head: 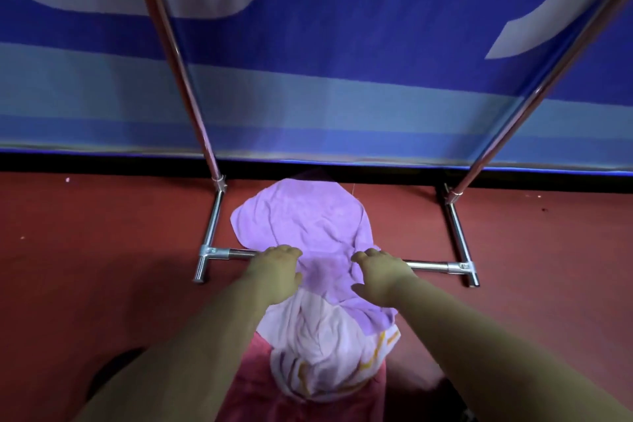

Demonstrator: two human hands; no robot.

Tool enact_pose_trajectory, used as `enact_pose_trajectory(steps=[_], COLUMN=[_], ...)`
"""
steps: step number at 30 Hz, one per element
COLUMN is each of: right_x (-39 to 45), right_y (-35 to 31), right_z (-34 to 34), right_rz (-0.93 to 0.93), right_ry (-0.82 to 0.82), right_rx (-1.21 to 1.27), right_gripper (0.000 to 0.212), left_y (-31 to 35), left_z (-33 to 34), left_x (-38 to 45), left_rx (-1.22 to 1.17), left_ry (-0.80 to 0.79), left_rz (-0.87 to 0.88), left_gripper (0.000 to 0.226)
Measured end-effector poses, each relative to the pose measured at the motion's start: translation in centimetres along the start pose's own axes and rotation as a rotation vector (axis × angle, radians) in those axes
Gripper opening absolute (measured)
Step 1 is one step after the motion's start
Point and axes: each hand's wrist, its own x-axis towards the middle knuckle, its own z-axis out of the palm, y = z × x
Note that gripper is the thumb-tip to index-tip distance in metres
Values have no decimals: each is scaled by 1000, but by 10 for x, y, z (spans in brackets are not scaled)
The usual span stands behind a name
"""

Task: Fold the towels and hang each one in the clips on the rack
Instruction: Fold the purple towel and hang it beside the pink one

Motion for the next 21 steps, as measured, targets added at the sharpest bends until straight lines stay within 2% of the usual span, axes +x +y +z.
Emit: enact_pose_trajectory(steps=[3, 7, 11, 16, 21], right_x=[37, 72, 88, 100, 107], right_y=[2, -2, -5, -1, 5], right_z=[24, 60, 92, 118, 126], right_rz=[27, 22, -27, -27, -16], right_ry=[-61, -110, -64, 18, 75], right_rx=[42, 72, 7, 47, 109], right_gripper=[59, 56, 50, 44, 35], left_y=[-5, -2, 3, 2, -2], left_z=[30, 69, 104, 130, 146], left_x=[29, 56, 69, 77, 87], left_rx=[-34, -94, -141, -132, -84], left_ry=[-60, -120, -158, -78, 20], left_rz=[-17, -26, -61, -119, -104], left_gripper=[46, 43, 43, 40, 34])
